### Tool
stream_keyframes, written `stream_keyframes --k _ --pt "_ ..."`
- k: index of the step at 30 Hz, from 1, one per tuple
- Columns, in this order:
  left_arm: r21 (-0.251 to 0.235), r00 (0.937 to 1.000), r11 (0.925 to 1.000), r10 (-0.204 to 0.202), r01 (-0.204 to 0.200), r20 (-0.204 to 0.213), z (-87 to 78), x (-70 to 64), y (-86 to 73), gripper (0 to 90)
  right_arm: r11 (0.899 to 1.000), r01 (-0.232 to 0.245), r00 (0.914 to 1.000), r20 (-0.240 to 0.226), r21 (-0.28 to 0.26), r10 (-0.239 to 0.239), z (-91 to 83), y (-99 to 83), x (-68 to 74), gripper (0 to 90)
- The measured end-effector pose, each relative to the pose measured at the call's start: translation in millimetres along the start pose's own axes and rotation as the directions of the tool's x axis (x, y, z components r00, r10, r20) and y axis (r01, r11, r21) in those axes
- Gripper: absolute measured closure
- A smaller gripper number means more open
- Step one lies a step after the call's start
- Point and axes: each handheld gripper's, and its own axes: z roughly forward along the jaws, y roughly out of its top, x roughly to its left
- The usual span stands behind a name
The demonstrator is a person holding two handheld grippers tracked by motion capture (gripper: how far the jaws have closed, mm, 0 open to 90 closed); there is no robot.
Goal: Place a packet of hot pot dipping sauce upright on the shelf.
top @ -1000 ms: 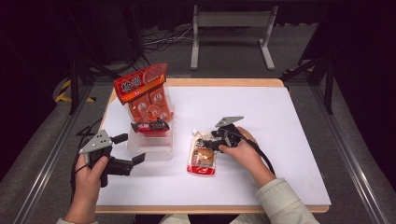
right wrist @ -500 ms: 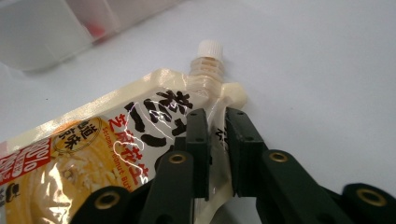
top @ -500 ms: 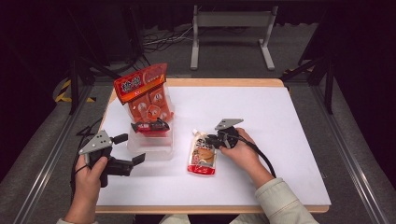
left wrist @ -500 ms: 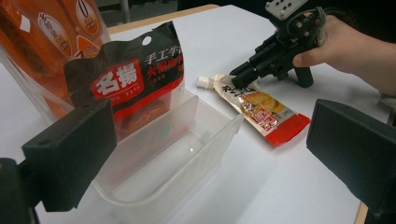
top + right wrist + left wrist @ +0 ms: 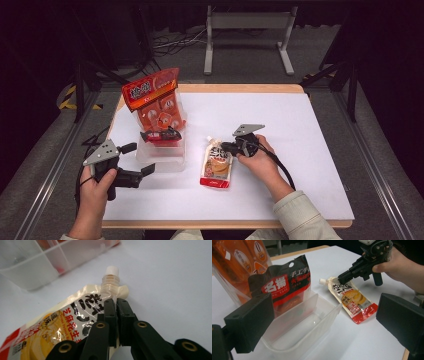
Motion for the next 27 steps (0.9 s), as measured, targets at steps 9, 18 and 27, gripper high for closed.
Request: stream_keyframes --k 9,18,27 --pt "-0.037 0.9970 0.9965 0.074 -0.075 -0.025 7.2 -7.6 4.5 3.4 0.996 0.008 0.9994 -0.032 -0.085 -0.011 -19.0 12.3 7.4 88.0" --pt "-0.064 0.9964 0.9945 0.084 -0.083 0.010 12.8 -12.0 8.3 5.5 0.990 0.016 0.9980 -0.058 -0.140 -0.025 -34.6 21.0 15.6 88.3" --pt "-0.050 0.9964 0.9960 0.076 -0.074 0.039 17.2 -13.6 7.8 7.7 0.979 0.045 0.9918 -0.108 -0.198 -0.067 -50.9 31.6 26.1 88.6"
